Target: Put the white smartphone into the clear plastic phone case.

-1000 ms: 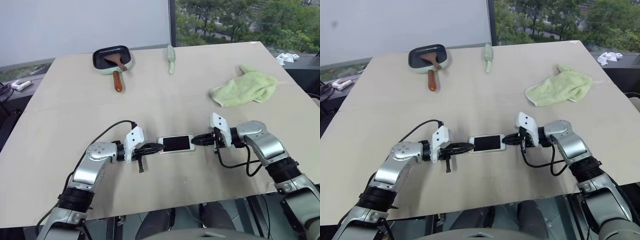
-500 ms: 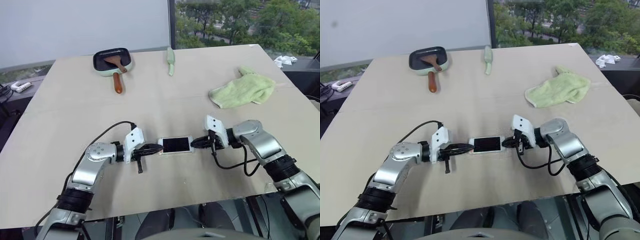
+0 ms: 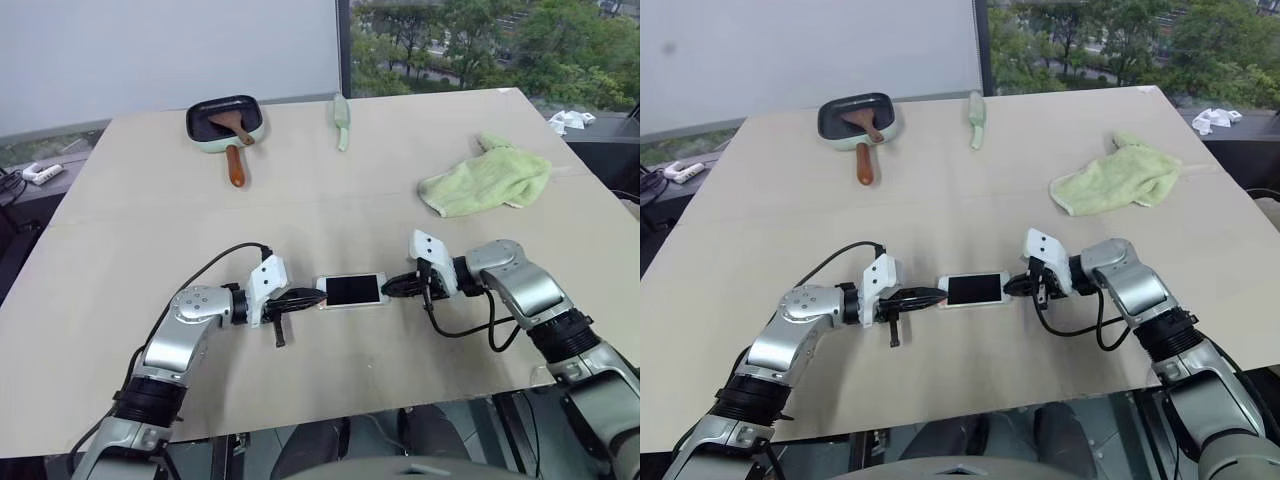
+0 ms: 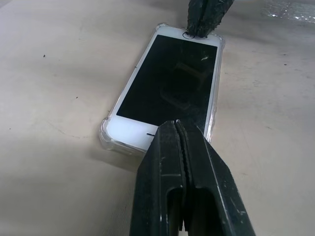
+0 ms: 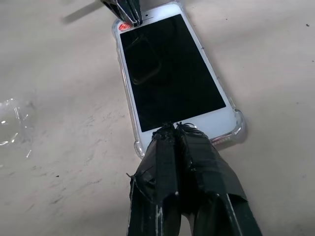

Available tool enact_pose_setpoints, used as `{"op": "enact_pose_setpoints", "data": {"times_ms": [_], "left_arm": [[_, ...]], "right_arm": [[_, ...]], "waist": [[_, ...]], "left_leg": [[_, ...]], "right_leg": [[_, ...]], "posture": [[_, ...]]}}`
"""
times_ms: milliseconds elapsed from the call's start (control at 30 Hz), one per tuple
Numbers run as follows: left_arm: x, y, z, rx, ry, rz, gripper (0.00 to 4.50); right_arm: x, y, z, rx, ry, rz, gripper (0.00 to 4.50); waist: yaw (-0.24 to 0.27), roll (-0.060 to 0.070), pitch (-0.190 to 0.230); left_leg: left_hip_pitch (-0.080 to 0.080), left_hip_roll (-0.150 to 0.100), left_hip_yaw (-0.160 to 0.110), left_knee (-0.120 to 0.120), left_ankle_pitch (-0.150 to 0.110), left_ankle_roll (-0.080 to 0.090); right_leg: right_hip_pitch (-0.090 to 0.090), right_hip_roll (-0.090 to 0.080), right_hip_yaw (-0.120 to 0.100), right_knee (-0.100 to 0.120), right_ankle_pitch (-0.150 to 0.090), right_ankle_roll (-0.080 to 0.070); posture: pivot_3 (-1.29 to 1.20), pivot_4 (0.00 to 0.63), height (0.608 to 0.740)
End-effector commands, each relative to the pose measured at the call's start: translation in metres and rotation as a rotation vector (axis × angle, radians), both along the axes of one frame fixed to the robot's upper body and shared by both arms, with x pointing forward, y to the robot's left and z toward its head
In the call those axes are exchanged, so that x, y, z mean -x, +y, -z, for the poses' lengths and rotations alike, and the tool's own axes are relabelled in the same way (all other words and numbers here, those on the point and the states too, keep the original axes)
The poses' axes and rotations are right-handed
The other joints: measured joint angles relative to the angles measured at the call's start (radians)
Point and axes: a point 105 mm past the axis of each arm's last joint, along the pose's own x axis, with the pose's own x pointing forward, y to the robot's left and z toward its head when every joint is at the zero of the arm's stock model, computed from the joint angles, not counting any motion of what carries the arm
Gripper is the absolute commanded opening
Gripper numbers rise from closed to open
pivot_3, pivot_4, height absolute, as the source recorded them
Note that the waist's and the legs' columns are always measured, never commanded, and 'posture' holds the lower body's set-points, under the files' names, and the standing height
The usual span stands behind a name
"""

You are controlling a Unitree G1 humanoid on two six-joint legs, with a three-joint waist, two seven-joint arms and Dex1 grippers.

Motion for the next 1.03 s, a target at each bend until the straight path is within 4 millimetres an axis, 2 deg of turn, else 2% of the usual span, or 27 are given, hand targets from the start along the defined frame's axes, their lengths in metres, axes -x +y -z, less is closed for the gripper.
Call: {"op": "enact_pose_setpoints", "data": {"times_ms": [33,167,267,367,467,533,600,700,800,867,900,967,1033], "left_arm": [[0.001,0.008,0.001,-0.019,0.003,-0.017,0.0],[0.0,0.008,-0.01,0.017,-0.017,-0.023,0.0],[0.0,0.008,-0.025,0.065,-0.041,-0.031,0.0],[0.001,0.012,-0.042,0.11,-0.059,-0.07,0.0],[0.008,0.03,-0.051,0.101,-0.067,-0.141,0.0],[0.017,0.047,-0.055,0.102,-0.055,-0.203,0.0],[0.03,0.065,-0.054,0.083,-0.037,-0.26,0.0],[0.055,0.096,-0.048,0.051,0.016,-0.362,0.81],[0.065,0.107,-0.043,0.021,0.004,-0.409,2.26],[0.067,0.114,-0.041,0.009,-0.016,-0.44,3.1],[0.068,0.117,-0.038,-0.008,-0.026,-0.454,3.59],[0.071,0.12,-0.034,-0.029,-0.027,-0.452,4.29],[0.072,0.121,-0.032,-0.044,-0.034,-0.448,4.29]], "right_arm": [[0.004,-0.01,0.011,0.018,0.091,0.053,0.07],[0.003,-0.006,-0.03,-0.132,0.049,0.022,0.07],[0.007,-0.002,-0.066,-0.301,-0.007,-0.022,0.07],[0.009,-0.008,-0.088,-0.416,-0.057,-0.013,0.07],[0.01,-0.03,-0.092,-0.451,-0.115,0.045,0.07],[0.012,-0.05,-0.084,-0.419,-0.149,0.097,0.07],[0.01,-0.074,-0.075,-0.368,-0.182,0.18,0.65],[0.019,-0.118,-0.056,-0.234,-0.199,0.263,1.86],[0.029,-0.141,-0.046,-0.171,-0.211,0.275,3.41],[0.035,-0.156,-0.042,-0.161,-0.208,0.302,4.28],[0.037,-0.162,-0.041,-0.156,-0.205,0.317,4.5],[0.041,-0.173,-0.037,-0.128,-0.205,0.334,4.5],[0.044,-0.178,-0.037,-0.12,-0.197,0.342,4.5]], "waist": [[0.001,0.001,0.001],[0.001,0.003,0.006],[-0.001,0.002,0.012],[-0.005,0.003,0.016],[-0.003,0.002,0.017],[-0.002,0.004,0.019],[-0.001,0.005,0.021],[-0.001,0.006,0.022],[0.007,0.007,0.024],[0.013,0.007,0.025],[0.016,0.007,0.025],[0.022,0.007,0.025],[0.023,0.007,0.025]], "left_leg": [[0.0,0.0,0.0,0.0,0.0,0.0],[-0.003,0.0,0.0,-0.002,0.0,0.0],[-0.01,0.0,0.0,-0.002,0.003,-0.004],[-0.019,0.0,0.0,-0.002,0.003,-0.005],[-0.021,0.0,-0.001,-0.002,0.003,-0.005],[-0.021,0.0,-0.001,-0.003,0.003,-0.004],[-0.022,0.0,-0.001,-0.003,0.003,-0.004],[-0.022,0.0,-0.001,-0.005,0.003,-0.004],[-0.021,0.001,0.0,-0.006,0.003,-0.004],[-0.019,0.002,0.0,-0.007,0.003,-0.005],[-0.018,0.002,0.0,-0.007,0.003,-0.005],[-0.016,0.002,0.0,-0.006,0.003,-0.004],[-0.016,0.002,0.001,-0.006,0.003,-0.004]], "right_leg": [[0.0,0.0,0.0,0.0,0.0,0.0],[-0.003,0.0,0.0,-0.002,0.0,0.0],[-0.01,0.0,0.0,-0.001,0.0,0.0],[-0.018,0.0,0.0,0.0,0.0,0.0],[-0.019,0.0,-0.001,-0.002,0.0,0.0],[-0.019,-0.001,-0.001,-0.005,0.0,0.0],[-0.019,0.0,-0.001,-0.007,0.0,0.0],[-0.018,0.0,-0.001,-0.009,0.0,0.0],[-0.017,0.0,-0.001,-0.01,0.0,0.0],[-0.015,0.0,-0.002,-0.01,0.001,-0.001],[-0.013,0.0,-0.002,-0.01,0.001,-0.002],[-0.011,0.0,-0.002,-0.01,0.001,-0.002],[-0.011,0.0,-0.002,-0.011,0.001,-0.002]], "posture": [[0.0,0.15,0.74],[0.0,0.15,0.74],[0.0,0.15,0.74],[0.0,0.15,0.74],[0.0,0.15,0.74],[0.0,0.15,0.74],[0.0,0.15,0.74],[0.0,0.15,0.74],[0.0,0.15,0.74],[0.0,0.15,0.74],[0.0,0.15,0.74],[0.0,0.15,0.74],[0.0,0.15,0.74]]}}
